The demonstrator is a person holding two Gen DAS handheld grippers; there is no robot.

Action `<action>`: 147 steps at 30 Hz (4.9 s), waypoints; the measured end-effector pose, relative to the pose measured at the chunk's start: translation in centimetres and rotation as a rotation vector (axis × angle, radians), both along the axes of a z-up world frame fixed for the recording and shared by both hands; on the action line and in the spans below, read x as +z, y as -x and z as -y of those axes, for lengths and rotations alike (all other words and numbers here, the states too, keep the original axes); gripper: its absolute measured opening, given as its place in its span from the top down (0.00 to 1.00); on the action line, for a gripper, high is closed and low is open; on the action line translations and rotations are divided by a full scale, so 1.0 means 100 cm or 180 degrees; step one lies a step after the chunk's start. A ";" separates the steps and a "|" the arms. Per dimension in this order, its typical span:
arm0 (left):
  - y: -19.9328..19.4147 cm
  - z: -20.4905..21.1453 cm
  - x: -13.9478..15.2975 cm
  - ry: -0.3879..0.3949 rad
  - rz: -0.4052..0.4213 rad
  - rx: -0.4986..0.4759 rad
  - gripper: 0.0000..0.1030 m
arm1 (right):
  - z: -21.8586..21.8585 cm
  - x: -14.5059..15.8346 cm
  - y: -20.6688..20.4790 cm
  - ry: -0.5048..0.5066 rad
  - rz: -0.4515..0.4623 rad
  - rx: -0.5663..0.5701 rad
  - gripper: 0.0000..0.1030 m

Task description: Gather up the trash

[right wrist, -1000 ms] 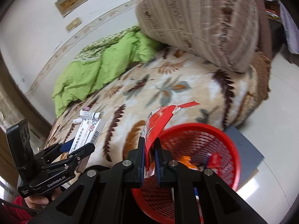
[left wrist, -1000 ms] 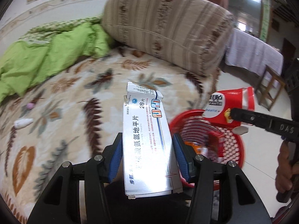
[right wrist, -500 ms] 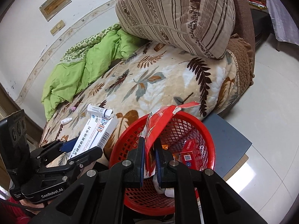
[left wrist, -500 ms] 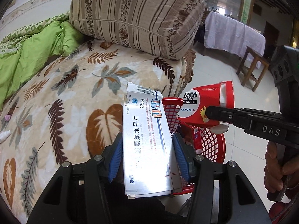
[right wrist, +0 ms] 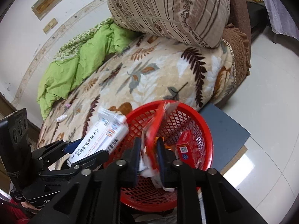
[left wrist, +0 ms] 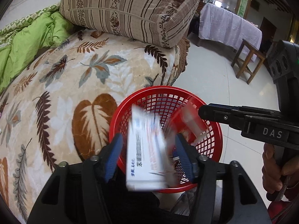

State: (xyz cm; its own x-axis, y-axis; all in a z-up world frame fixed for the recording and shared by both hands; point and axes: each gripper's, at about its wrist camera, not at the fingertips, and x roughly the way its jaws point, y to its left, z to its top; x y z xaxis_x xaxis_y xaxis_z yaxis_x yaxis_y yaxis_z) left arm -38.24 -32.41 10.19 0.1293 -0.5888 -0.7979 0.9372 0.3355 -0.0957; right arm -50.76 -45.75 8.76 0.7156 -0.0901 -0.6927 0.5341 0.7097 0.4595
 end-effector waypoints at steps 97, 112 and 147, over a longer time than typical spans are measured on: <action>-0.026 -0.156 0.061 0.0456 0.1340 0.1449 0.02 | -0.153 0.079 -0.008 0.1746 -0.0412 -0.1096 0.01; -0.036 -0.153 0.054 0.0380 0.1190 0.1512 0.02 | -0.146 0.073 -0.009 0.1658 -0.0516 -0.1117 0.01; -0.033 -0.150 0.055 0.0385 0.1205 0.1510 0.02 | -0.146 0.069 -0.013 0.1646 -0.0578 -0.1072 0.01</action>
